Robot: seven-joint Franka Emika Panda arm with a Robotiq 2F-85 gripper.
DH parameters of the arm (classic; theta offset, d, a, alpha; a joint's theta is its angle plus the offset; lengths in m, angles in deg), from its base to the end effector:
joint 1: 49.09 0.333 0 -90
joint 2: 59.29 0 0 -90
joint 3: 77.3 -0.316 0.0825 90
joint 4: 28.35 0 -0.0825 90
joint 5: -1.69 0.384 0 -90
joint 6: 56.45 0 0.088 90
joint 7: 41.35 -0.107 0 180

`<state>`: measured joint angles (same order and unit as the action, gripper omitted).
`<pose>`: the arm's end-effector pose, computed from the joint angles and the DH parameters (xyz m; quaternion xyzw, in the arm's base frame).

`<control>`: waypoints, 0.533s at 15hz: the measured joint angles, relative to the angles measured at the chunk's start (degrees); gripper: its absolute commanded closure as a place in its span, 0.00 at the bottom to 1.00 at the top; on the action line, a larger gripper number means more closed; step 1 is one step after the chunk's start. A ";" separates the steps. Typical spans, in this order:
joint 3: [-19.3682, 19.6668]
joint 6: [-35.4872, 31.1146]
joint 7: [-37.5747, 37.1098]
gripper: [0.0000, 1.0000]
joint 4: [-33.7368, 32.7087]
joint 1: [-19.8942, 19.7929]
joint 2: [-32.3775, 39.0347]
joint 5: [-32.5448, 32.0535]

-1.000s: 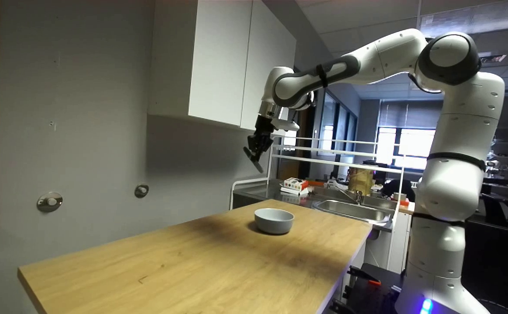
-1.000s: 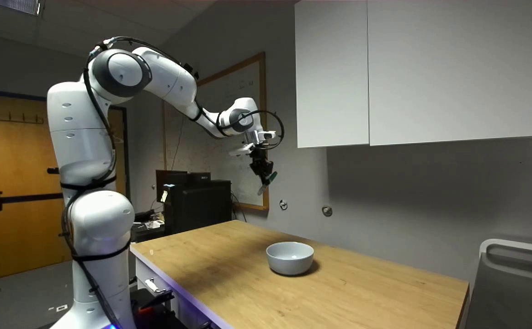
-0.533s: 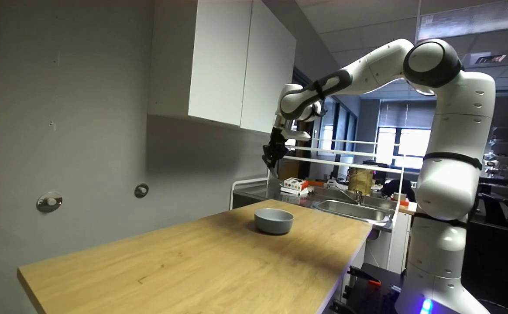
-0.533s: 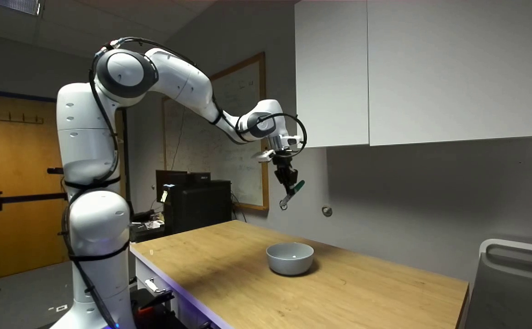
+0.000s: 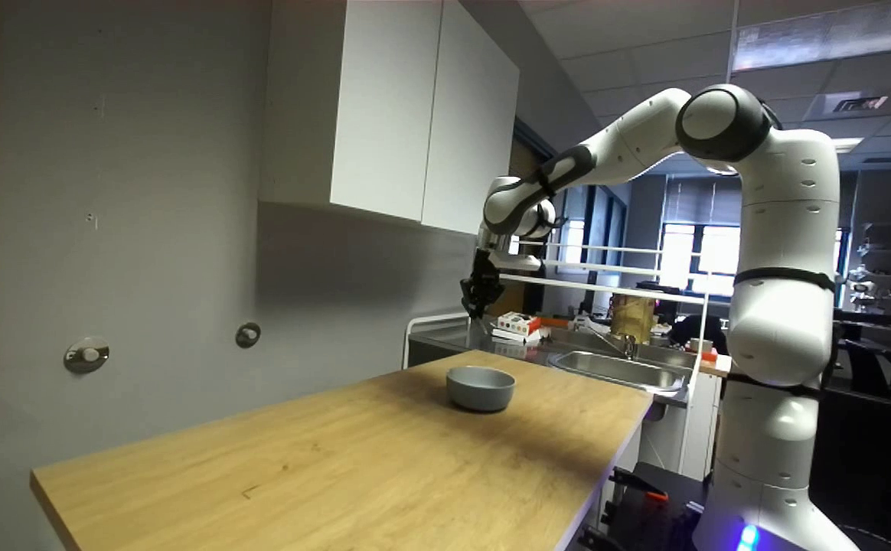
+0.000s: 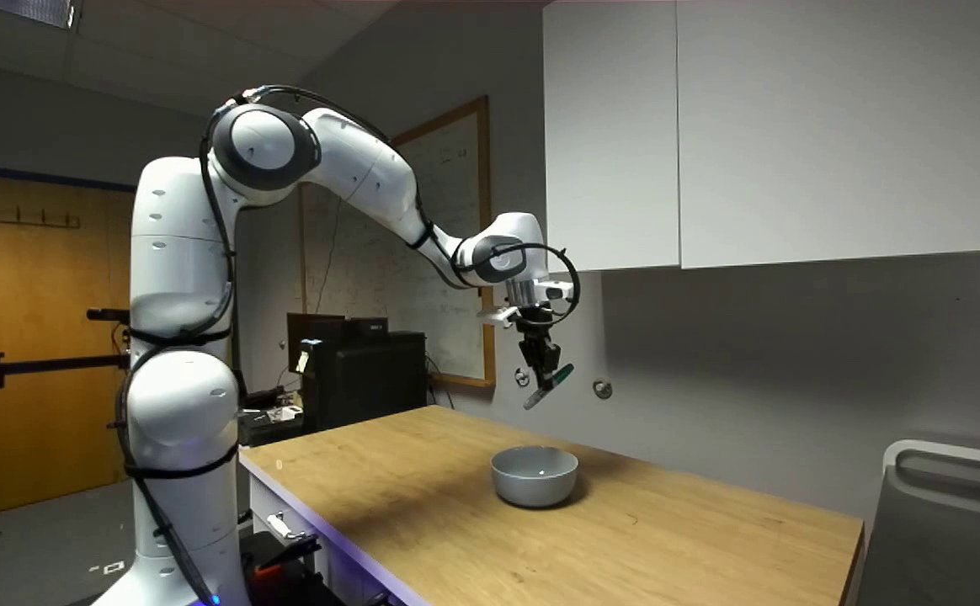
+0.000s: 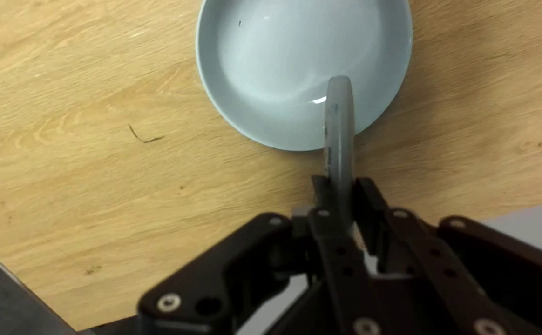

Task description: Put the pen in the grey bowl

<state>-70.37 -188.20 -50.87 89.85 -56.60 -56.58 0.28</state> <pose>0.5576 -0.1435 0.4299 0.9753 -0.1992 0.0940 0.0168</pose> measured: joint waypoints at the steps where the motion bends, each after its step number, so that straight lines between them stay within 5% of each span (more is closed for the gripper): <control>1: 0.02 -0.38 0.08 0.92 -0.32 -0.01 1.12 0.92; 8: 0.23 -1.06 0.56 0.92 -2.64 -0.55 8.62 5.27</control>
<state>-70.14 -189.26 -50.31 87.21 -57.15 -47.97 5.54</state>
